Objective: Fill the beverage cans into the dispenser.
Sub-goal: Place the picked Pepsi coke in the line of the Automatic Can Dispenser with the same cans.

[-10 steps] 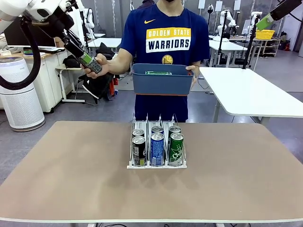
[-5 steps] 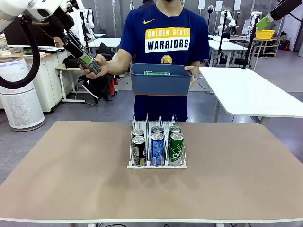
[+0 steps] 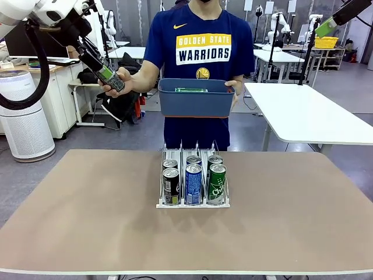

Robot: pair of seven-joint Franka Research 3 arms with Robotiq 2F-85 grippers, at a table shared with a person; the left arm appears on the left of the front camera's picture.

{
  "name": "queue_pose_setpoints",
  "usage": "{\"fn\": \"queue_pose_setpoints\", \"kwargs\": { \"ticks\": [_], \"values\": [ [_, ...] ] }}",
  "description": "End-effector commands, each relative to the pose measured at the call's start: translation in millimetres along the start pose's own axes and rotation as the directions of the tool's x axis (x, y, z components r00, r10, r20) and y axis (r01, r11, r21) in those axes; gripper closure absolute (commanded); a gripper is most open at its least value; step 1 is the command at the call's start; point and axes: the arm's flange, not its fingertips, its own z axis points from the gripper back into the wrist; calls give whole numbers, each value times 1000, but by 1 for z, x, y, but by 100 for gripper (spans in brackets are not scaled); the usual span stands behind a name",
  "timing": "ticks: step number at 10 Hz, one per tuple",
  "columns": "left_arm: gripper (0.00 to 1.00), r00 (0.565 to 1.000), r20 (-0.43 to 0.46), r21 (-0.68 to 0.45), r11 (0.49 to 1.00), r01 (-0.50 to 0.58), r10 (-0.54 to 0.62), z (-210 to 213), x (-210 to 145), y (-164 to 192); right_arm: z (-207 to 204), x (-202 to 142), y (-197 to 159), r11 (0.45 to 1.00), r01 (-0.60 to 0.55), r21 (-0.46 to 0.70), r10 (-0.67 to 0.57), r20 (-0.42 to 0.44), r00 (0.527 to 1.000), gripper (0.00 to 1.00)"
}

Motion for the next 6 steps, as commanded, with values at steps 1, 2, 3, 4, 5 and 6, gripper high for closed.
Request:
{"fn": "queue_pose_setpoints", "kwargs": {
  "ticks": [1, 2, 3, 4, 5, 6],
  "values": [
    [100, 1000, 12, -4, 1000, 0, 0, 1, -1, 0, 0, 0, 0, 1000, 1, 0, -1, 0, 1000, 0],
    [100, 1000, 12, -4, 1000, 0, 0, 1, -1, 0, 0, 0, 0, 1000, 1, 0, -1, 0, 1000, 0],
    [100, 1000, 12, -4, 1000, 0, 0, 1, -1, 0, 0, 0, 0, 1000, 1, 0, -1, 0, 1000, 0],
    [100, 1000, 12, -4, 1000, 0, 0, 1, -1, 0, 0, 0, 0, 1000, 1, 0, -1, 0, 1000, 0],
    [100, 1000, 12, -4, 1000, 0, 0, 1, -1, 0, 0, 0, 0, 1000, 1, 0, -1, 0, 1000, 0],
    [100, 1000, 12, -4, 1000, 0, 0, 1, -1, 0, 0, 0, 0, 1000, 1, 0, -1, 0, 1000, 0]
  ]
}}
